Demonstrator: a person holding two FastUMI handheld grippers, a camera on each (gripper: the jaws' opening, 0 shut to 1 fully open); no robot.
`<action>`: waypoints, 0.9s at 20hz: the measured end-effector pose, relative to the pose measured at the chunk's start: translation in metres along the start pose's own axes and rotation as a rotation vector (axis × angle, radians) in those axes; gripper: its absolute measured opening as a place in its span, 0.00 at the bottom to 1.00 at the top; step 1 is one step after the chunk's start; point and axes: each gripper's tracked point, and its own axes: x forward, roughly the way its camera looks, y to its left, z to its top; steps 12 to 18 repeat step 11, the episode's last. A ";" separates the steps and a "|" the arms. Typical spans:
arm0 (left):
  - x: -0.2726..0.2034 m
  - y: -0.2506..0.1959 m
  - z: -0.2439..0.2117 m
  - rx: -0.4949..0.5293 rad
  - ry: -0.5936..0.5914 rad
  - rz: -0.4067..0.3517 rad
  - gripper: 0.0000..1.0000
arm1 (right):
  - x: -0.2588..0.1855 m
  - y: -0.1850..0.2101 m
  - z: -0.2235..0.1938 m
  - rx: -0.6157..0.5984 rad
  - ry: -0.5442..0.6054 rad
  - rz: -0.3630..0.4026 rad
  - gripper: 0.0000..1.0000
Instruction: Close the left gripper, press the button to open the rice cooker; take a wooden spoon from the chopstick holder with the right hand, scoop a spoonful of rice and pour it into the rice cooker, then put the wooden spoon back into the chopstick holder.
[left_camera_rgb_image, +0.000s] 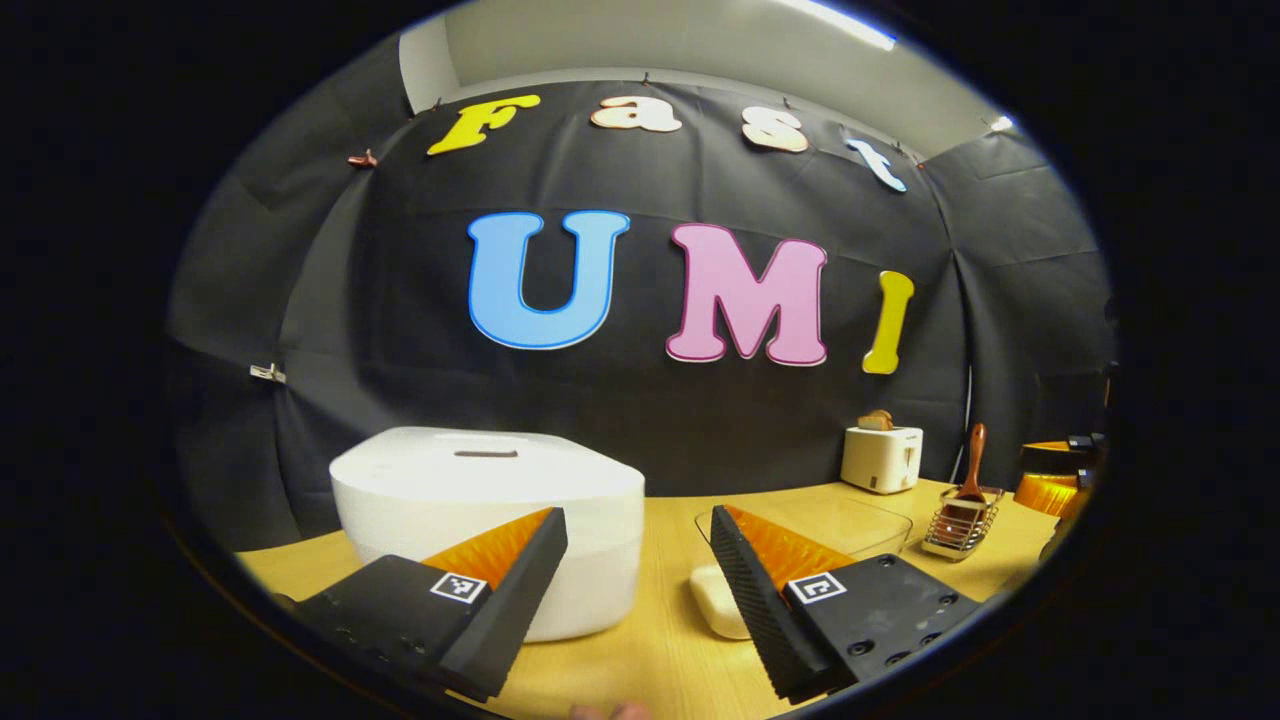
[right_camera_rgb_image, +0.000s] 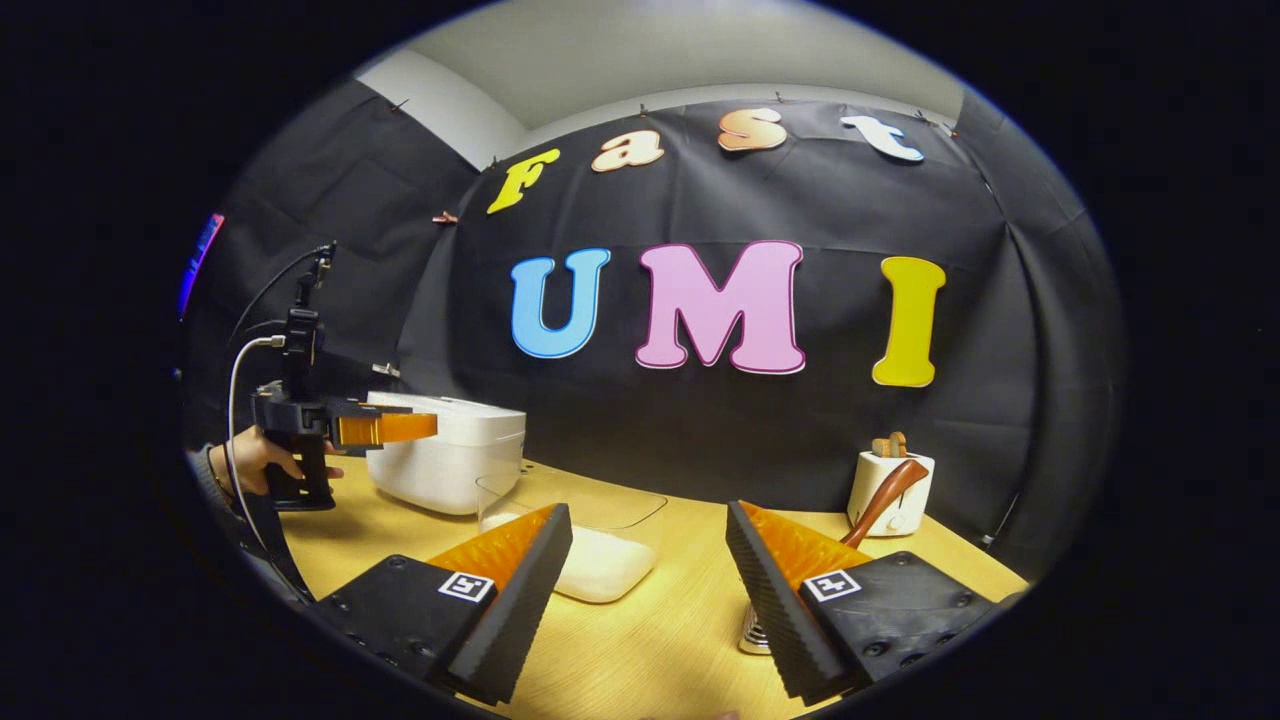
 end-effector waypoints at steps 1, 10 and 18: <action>-0.003 -0.005 -0.007 0.006 0.003 -0.010 0.94 | 0.003 0.002 -0.006 -0.007 0.009 0.000 0.96; -0.011 -0.014 -0.056 0.007 0.078 -0.041 0.93 | 0.018 0.018 -0.054 0.074 0.133 0.064 0.97; -0.011 -0.017 -0.057 0.006 0.083 -0.051 0.93 | 0.020 0.019 -0.055 0.094 0.137 0.065 0.97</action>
